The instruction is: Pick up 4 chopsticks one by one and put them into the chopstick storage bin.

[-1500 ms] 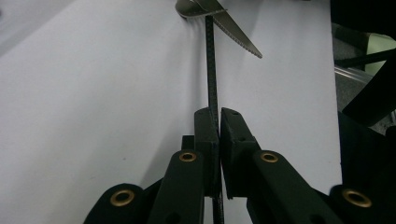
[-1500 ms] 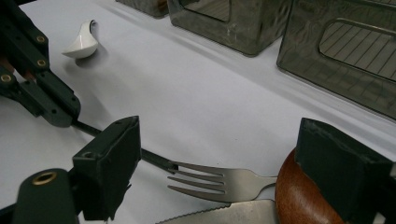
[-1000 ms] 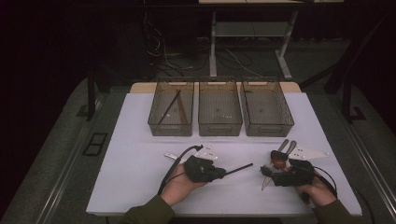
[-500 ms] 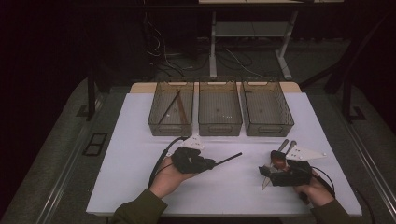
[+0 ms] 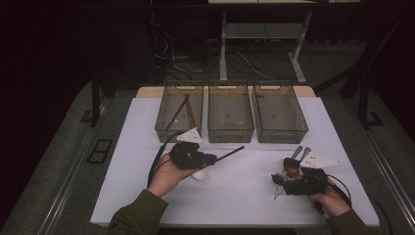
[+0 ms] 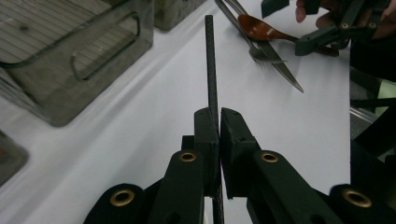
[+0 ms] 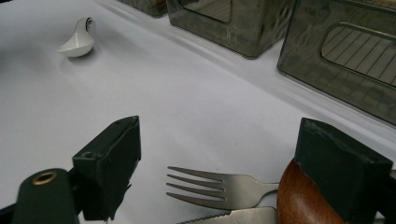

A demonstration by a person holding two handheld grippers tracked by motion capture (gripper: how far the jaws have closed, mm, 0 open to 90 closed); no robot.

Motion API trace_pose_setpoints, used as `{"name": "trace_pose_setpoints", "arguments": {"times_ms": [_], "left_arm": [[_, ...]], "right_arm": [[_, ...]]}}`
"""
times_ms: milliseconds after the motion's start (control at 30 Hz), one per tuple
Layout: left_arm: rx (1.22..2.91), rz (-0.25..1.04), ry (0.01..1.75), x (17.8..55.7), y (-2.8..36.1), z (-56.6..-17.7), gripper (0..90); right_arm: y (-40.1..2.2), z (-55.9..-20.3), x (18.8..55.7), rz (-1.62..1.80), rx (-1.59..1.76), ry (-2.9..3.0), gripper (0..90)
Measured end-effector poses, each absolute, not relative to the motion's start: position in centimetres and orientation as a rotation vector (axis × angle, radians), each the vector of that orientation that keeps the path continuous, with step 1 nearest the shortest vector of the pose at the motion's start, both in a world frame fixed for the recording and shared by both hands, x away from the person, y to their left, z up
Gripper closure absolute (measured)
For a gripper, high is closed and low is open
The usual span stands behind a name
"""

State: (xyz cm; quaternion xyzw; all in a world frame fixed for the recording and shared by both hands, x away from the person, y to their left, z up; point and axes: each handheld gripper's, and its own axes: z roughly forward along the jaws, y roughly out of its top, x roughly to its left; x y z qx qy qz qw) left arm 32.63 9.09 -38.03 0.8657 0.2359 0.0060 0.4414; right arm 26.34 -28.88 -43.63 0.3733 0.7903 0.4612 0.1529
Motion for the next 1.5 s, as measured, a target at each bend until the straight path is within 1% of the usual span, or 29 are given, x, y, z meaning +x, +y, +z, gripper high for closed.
{"name": "trace_pose_setpoints", "arguments": {"times_ms": [433,833,1333,1500], "left_arm": [[2.130,0.098,0.638,36.1,10.5,-35.2,85.0],[2.108,0.196,0.719,39.3,11.6,-33.7,85.0],[2.023,0.307,0.903,44.5,13.7,-33.8,85.0],[2.025,0.351,0.942,46.3,14.0,-33.9,85.0]], "right_arm": [[-29.0,-43.7,26.4,1.315,1.081,2.266,14.3],[-29.0,-43.7,26.4,1.317,1.081,2.261,14.3],[-29.0,-43.7,26.4,1.318,1.083,2.260,14.3],[-29.1,-43.7,26.3,1.317,1.077,2.263,14.3]]}}
